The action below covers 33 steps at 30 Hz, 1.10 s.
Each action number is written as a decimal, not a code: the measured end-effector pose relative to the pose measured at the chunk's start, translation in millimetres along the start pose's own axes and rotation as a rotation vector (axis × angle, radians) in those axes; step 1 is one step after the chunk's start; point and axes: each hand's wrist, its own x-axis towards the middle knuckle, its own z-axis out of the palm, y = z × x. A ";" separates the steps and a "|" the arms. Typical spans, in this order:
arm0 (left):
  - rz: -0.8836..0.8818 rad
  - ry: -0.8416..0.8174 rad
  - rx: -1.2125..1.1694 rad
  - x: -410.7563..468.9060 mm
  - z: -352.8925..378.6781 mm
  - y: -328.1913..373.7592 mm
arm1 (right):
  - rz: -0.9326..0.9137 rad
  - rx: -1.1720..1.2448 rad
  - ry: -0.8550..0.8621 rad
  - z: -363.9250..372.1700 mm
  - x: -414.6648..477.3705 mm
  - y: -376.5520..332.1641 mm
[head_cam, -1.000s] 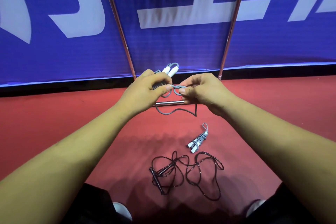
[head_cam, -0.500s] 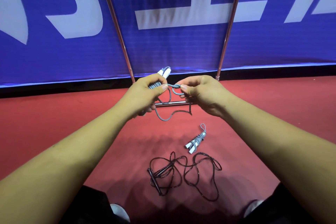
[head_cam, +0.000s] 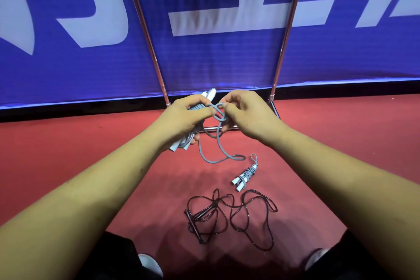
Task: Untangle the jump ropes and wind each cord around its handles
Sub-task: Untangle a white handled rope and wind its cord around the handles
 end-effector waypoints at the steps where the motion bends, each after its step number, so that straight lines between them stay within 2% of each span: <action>1: -0.003 -0.018 0.028 -0.3 -0.5 0.0 | 0.004 -0.035 -0.009 1.3 0.9 1.3; 4: 0.022 -0.036 0.239 -1.2 -2.5 -2.0 | 0.068 -0.092 -0.049 3.4 4.6 8.2; 7: 0.055 0.030 0.378 0.5 -4.7 -7.2 | 0.205 0.245 0.020 -7.1 8.8 8.4; 10: 0.062 0.015 0.274 1.3 -6.4 -6.0 | 0.238 0.484 -0.061 -15.6 11.4 7.5; 14: 0.034 -0.117 -0.004 -2.3 -5.0 -1.4 | 0.266 0.560 -0.150 -4.9 9.6 8.1; 21: -0.017 -0.096 -0.020 -5.3 2.9 -1.7 | 0.221 0.626 -0.169 -1.0 6.8 6.5; 24: 0.014 -0.054 0.142 -3.7 2.5 -3.4 | 0.246 0.649 -0.240 -3.0 4.8 2.8; 27: 0.107 0.104 0.410 3.0 -4.6 -10.3 | 0.366 0.679 -0.314 -7.7 2.1 1.5; 30: 0.197 0.223 0.727 8.8 -13.7 -15.9 | 0.376 0.819 -0.231 -9.9 2.3 1.6; 31: 0.197 0.240 0.774 9.8 -17.1 -16.1 | 0.359 0.870 -0.189 -9.9 2.8 0.3; 33: 0.182 0.222 0.706 11.5 -21.4 -14.5 | 0.344 1.023 -0.111 -10.8 3.0 0.1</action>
